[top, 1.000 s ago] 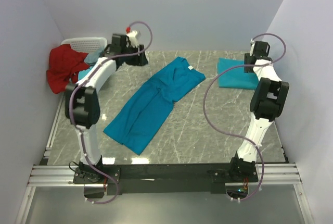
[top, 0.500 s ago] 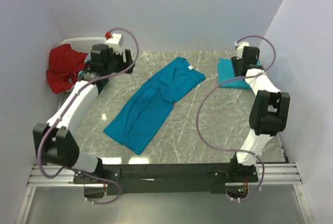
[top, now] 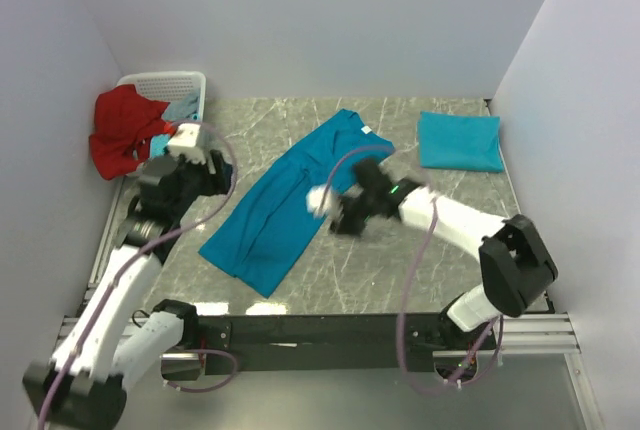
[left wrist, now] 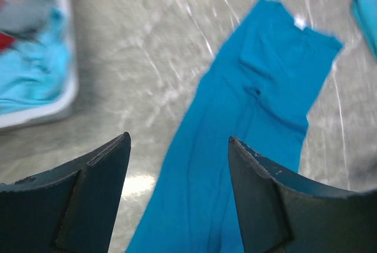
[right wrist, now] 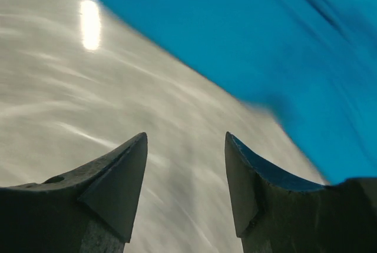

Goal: Fold and stack the t-shirts
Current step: Fold the tshirt

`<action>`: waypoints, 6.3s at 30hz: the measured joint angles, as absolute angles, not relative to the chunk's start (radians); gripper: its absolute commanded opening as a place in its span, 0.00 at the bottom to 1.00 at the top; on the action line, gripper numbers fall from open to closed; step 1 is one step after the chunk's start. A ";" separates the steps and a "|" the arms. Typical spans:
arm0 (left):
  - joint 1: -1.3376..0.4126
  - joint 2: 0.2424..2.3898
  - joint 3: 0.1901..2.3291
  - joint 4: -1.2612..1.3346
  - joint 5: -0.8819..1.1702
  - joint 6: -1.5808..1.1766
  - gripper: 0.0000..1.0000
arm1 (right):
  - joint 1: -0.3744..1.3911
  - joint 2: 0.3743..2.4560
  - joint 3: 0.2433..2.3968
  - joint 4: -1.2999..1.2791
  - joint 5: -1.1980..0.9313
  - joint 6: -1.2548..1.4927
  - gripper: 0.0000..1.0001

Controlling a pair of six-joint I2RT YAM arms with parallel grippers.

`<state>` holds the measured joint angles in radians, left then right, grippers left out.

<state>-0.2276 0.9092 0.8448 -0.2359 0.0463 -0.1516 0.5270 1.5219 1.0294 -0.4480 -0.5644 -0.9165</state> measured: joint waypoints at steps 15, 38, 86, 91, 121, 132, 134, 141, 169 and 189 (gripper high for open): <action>-0.229 0.587 0.674 -0.168 -0.145 -0.151 0.74 | 1.082 1.738 0.963 -0.132 -0.141 -0.963 0.50; -0.229 0.681 0.662 -0.076 0.120 -0.161 0.81 | 1.089 1.376 0.746 -0.363 -0.270 -1.019 0.00; -0.408 2.521 2.155 -0.466 0.224 -0.461 0.01 | 0.217 0.934 0.748 -0.410 -0.440 -0.476 0.68; -0.403 2.522 2.155 -0.457 0.227 -0.469 0.00 | 0.207 0.933 0.746 -0.410 -0.443 -0.472 0.68; -0.152 1.467 1.363 -0.189 0.002 -0.361 0.99 | 0.182 2.185 1.810 -0.455 -0.568 0.002 0.61; -0.136 1.078 0.833 -0.103 0.136 -0.308 0.99 | 0.197 2.496 2.149 -0.526 -0.540 0.265 0.56; -0.136 1.077 0.825 -0.105 0.147 -0.307 0.98 | 0.200 2.511 2.168 -0.523 -0.546 0.286 0.53; -0.135 1.087 0.826 -0.099 0.192 -0.300 0.97 | 0.218 2.570 2.215 -0.532 -0.580 0.342 0.49; -0.121 1.223 0.860 -0.087 0.395 -0.308 0.96 | 0.157 2.609 2.348 -0.516 -0.536 0.407 0.48; -0.241 1.827 1.238 0.015 0.425 -0.717 0.42 | 0.149 1.903 1.652 -0.499 -0.661 0.009 0.58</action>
<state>-0.2405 1.8271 1.2377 0.0151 0.4248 -0.7170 0.1486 1.9030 1.6516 -0.4992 -0.6609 0.0090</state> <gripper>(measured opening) 0.416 0.586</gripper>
